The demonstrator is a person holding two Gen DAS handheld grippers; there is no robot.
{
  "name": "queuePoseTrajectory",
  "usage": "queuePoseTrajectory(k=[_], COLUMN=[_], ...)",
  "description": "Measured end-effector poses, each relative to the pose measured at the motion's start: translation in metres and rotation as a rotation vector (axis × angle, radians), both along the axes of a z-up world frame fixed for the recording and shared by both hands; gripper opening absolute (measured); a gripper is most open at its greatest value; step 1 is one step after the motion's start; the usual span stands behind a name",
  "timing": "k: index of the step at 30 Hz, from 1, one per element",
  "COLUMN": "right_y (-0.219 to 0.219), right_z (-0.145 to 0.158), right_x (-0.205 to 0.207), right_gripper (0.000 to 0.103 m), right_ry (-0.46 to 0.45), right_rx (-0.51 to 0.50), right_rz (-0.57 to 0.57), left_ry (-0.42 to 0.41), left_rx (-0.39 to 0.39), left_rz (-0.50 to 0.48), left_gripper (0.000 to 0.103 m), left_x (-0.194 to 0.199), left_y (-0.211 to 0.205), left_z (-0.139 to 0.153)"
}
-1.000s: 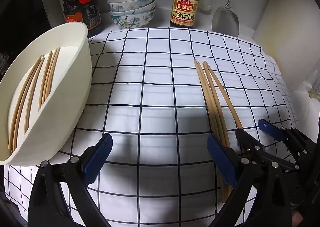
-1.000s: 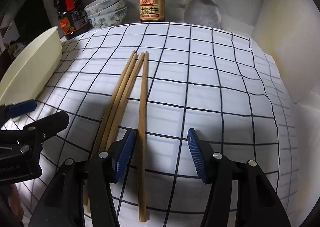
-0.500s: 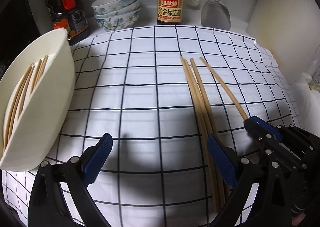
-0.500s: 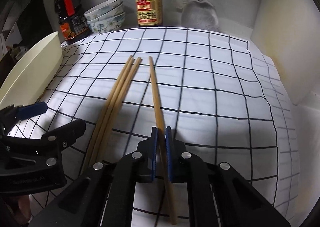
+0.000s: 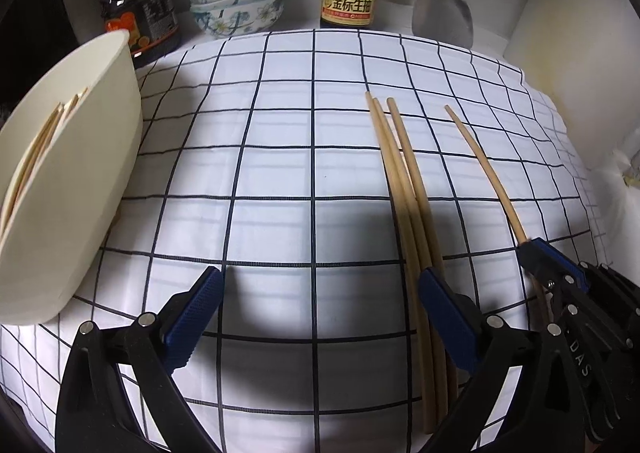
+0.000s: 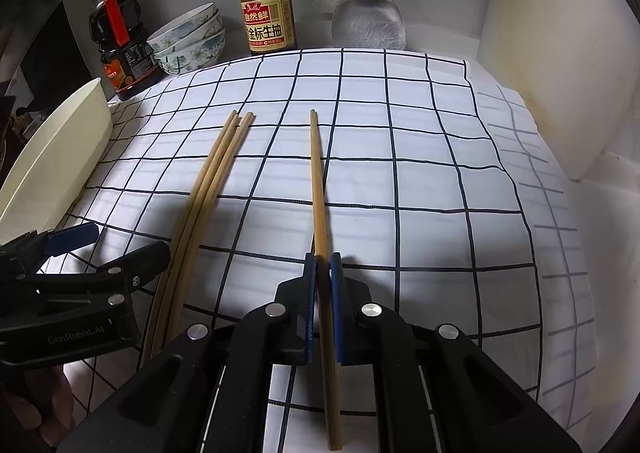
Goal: Organize utensils
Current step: 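Lift the chopstick in the right tool off the cloth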
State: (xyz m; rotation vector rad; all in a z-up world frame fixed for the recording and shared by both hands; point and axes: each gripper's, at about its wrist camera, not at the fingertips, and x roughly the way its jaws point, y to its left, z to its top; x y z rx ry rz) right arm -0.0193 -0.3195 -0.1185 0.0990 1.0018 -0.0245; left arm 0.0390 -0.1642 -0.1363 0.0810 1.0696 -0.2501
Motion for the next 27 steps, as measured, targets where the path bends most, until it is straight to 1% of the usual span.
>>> queuePoseTrajectory(k=[4,7,11,13,14,15,17,19,22,23,25,27], right_y=[-0.001,-0.001,-0.001,0.0,0.001,0.002,0.005,0.007,0.006,0.007,0.008,0.009], right_z=[0.0,0.0,0.0,0.001,0.001,0.0,-0.001,-0.001,-0.002,-0.002,-0.002,-0.002], right_x=[0.001,0.001,0.003,0.006,0.009,0.011,0.014,0.017,0.02,0.021,0.022,0.023], right_gripper=[0.007,0.007,0.008,0.012,0.021,0.031,0.035,0.035,0.035,0.035,0.035,0.032], right_ry=[0.003,0.004,0.005,0.007,0.007,0.007,0.003,-0.002,-0.011,-0.009,-0.007,-0.009], right_rx=[-0.002,0.0,-0.003,-0.001,-0.002,-0.008,-0.04,-0.058,-0.059,-0.069,-0.073,-0.073], right_rz=[0.0,-0.002,-0.001,0.006,0.012,0.019,0.03,0.034,0.029,0.032,0.031,0.033], left_ry=[0.001,-0.006,-0.006,-0.01,-0.013,-0.015,-0.027,-0.039,-0.052,-0.055,-0.06,-0.064], left_rx=[0.011,0.067,0.06,0.058,0.058,0.057,0.053,0.051,0.046,0.046,0.045,0.044], left_rz=[-0.001,-0.004,0.004,0.009,0.01,0.01,0.005,0.001,-0.007,-0.004,0.0,-0.006], left_gripper=[0.098,0.098,0.097,0.096,0.096,0.094,0.09,0.087,0.075,0.073,0.065,0.058], left_x=[0.003,0.005,0.007,0.008,0.009,0.009,0.01,0.009,0.007,0.007,0.004,0.002], left_y=[-0.005,-0.012,-0.011,-0.01,-0.01,-0.01,-0.01,-0.011,-0.012,-0.012,-0.011,-0.012], left_z=[-0.001,-0.003,-0.003,-0.003,-0.003,-0.003,-0.002,-0.002,0.001,0.001,0.002,0.003])
